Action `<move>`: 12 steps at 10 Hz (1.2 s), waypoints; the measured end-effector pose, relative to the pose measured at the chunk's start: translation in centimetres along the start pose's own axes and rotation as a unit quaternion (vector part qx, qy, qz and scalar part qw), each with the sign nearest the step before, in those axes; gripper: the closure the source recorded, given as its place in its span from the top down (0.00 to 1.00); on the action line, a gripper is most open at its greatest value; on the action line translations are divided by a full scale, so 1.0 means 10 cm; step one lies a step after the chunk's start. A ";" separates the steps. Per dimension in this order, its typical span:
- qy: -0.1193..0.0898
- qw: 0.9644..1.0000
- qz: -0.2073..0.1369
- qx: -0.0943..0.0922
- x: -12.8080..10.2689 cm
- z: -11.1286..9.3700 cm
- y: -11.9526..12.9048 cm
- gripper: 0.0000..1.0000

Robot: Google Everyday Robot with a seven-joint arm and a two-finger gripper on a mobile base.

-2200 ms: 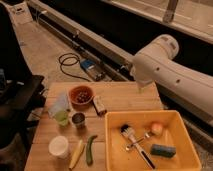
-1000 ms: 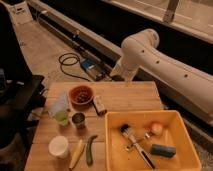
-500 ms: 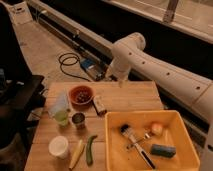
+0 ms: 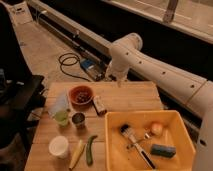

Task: Place eraser in paper cup

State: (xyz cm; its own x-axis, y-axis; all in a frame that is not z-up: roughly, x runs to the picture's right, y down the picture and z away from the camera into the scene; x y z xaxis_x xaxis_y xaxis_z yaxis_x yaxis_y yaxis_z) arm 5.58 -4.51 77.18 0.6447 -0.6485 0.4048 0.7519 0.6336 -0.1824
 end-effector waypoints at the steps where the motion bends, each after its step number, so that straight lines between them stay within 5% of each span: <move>1: -0.010 1.000 -0.015 -0.007 -0.04 0.10 -0.03 0.65; 6: -0.064 0.993 -0.097 -0.037 -0.34 0.66 -0.17 0.65; 10: -0.072 0.987 -0.135 -0.044 -0.54 0.89 -0.18 0.65; 12: -0.070 0.988 -0.133 -0.044 -0.52 0.88 -0.17 0.65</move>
State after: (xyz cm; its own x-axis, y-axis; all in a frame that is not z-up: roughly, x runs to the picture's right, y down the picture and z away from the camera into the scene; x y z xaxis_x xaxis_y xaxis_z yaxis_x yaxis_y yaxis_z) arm -0.24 1.53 83.26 0.4010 -0.7186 0.5682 0.9055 0.4050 -0.1268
